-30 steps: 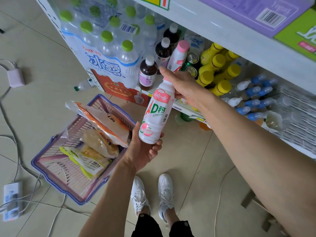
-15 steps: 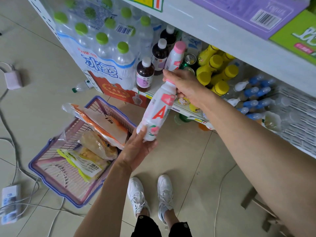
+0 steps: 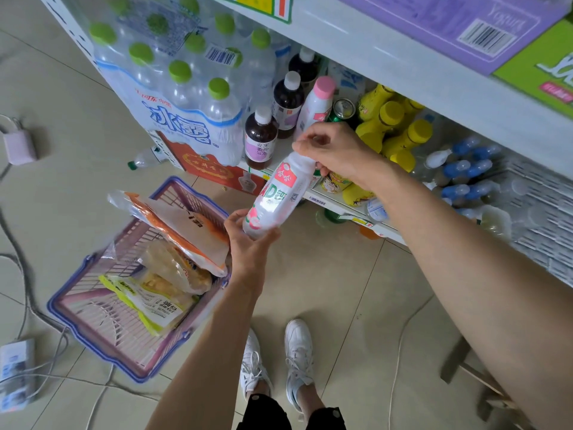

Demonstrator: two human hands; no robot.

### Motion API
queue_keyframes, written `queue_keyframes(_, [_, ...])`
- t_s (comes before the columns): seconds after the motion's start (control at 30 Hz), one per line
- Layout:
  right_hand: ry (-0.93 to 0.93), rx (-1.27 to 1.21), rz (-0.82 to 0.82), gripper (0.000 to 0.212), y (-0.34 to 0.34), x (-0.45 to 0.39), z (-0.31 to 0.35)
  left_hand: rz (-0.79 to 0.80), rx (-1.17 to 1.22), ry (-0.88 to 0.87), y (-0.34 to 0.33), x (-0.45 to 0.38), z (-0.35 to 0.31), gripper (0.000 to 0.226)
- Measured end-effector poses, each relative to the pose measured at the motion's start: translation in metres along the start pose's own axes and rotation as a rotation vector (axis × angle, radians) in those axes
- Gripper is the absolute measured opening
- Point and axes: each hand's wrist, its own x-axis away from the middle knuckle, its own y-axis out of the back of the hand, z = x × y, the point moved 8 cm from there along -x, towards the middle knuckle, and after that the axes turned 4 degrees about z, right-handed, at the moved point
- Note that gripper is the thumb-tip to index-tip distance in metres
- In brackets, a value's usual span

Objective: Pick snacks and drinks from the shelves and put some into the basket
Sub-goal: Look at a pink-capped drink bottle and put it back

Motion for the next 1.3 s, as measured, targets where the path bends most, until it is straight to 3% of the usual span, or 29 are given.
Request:
queue_keyframes(0.13, [0.054, 0.023, 0.059, 0.020, 0.004, -0.001, 0.009, 0.046, -0.064, 0.015, -0.006, -0.007, 0.000, 0.072])
queue_keyframes(0.37, [0.119, 0.208, 0.038, 0.024, 0.012, -0.018, 0.014, 0.001, -0.288, 0.006, -0.025, -0.034, -0.016, 0.056])
queue_keyframes(0.57, [0.216, 0.389, -0.123, 0.030, 0.022, -0.032, 0.028, 0.043, -0.454, 0.087, -0.037, -0.076, -0.029, 0.070])
queue_keyframes(0.67, [0.226, 0.444, -0.184, 0.032, 0.024, -0.043, 0.031, 0.078, -0.444, 0.132, -0.044, -0.095, -0.022, 0.087])
queue_keyframes(0.93, [0.216, 0.534, -0.171, 0.036, 0.019, -0.067, 0.023, 0.216, -0.420, 0.110, -0.089, -0.090, -0.051, 0.072])
queue_keyframes(1.3, [0.190, 0.561, -0.131, 0.038, 0.008, -0.073, 0.004, 0.213, -0.304, 0.198, -0.092, -0.100, -0.032, 0.069])
